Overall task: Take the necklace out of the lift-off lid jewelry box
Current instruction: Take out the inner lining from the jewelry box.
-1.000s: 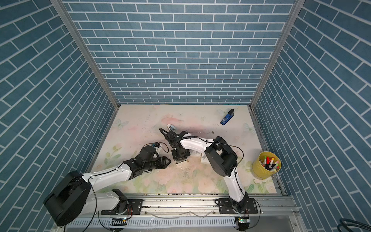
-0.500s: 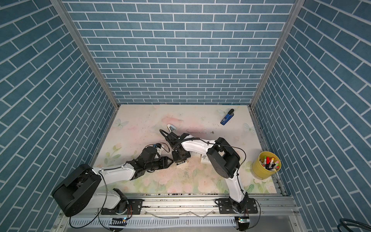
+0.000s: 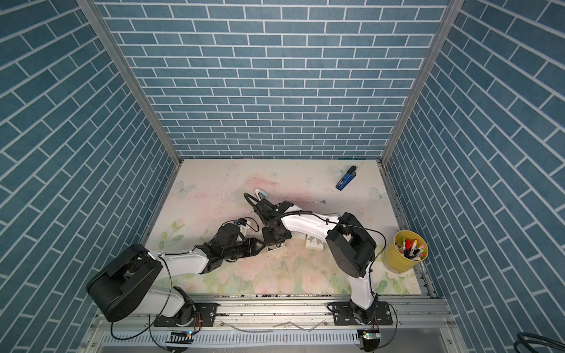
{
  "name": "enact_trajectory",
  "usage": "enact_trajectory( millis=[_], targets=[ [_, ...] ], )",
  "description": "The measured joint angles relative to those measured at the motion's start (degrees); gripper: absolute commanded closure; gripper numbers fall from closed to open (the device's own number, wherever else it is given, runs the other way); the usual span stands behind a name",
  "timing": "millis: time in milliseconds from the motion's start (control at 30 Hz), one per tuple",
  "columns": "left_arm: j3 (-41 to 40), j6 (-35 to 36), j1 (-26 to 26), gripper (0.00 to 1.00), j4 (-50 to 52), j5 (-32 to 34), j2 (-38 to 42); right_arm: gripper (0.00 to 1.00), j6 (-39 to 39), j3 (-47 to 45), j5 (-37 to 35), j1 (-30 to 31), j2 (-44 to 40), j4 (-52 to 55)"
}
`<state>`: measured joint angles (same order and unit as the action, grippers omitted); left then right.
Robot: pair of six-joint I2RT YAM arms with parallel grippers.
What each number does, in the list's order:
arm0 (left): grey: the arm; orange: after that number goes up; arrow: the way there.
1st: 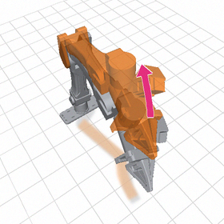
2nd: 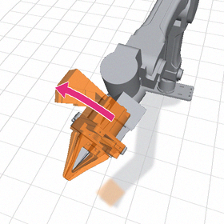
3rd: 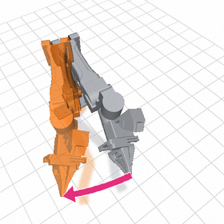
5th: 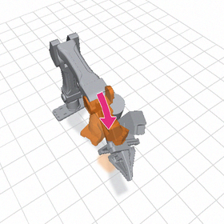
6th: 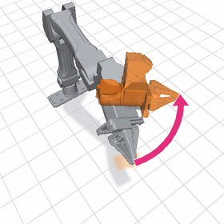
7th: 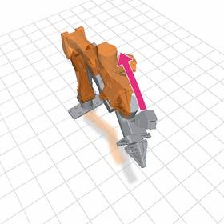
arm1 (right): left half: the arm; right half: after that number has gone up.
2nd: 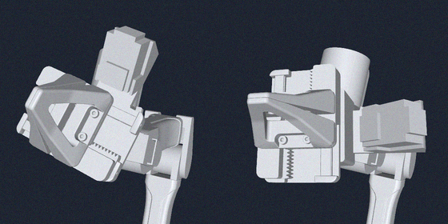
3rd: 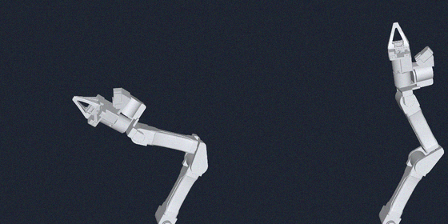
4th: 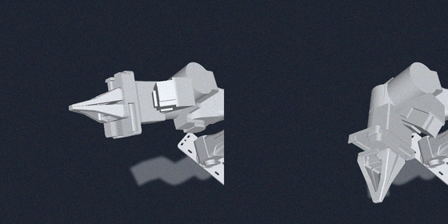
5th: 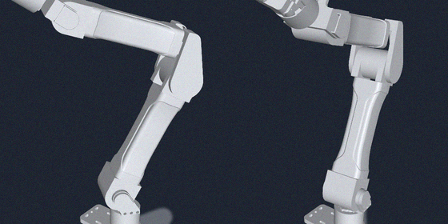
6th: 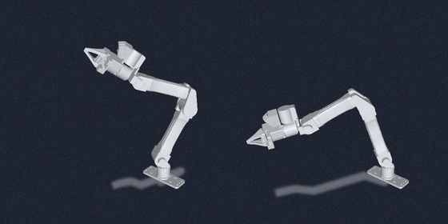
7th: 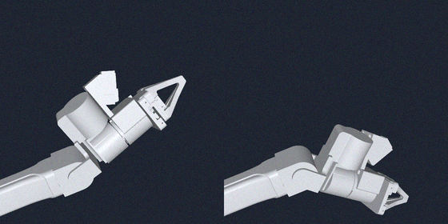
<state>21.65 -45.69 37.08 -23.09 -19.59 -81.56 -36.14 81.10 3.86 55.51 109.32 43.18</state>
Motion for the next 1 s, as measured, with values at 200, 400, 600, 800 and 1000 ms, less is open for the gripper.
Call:
enact_trajectory(
  millis=[200,400,600,800,1000],
  targets=[
    [-0.96,-0.02,0.0,0.44,-0.96,-0.02,1.01,1.0,-0.07,-0.74,0.02,0.0,-0.39,-0.13],
    [-3.74,-0.17,0.0,0.41,-3.34,-0.46,5.18,1.0,-0.07,-1.14,0.48,0.0,-0.39,-0.28],
    [-3.78,-0.11,0.0,0.42,-5.01,-0.7,5.64,1.0,-0.07,-1.14,0.55,0.0,-0.39,-0.42],
    [-3.74,-0.17,0.0,0.42,-6.51,-1.07,2.14,1.0,-0.07,-1.14,0.68,0.0,-0.39,-0.39],
    [-3.69,0.31,-0.55,0.42,-7.21,-1.44,3.37,1.0,-0.07,-1.07,0.59,0.0,-1.2,-0.13]
  ],
)
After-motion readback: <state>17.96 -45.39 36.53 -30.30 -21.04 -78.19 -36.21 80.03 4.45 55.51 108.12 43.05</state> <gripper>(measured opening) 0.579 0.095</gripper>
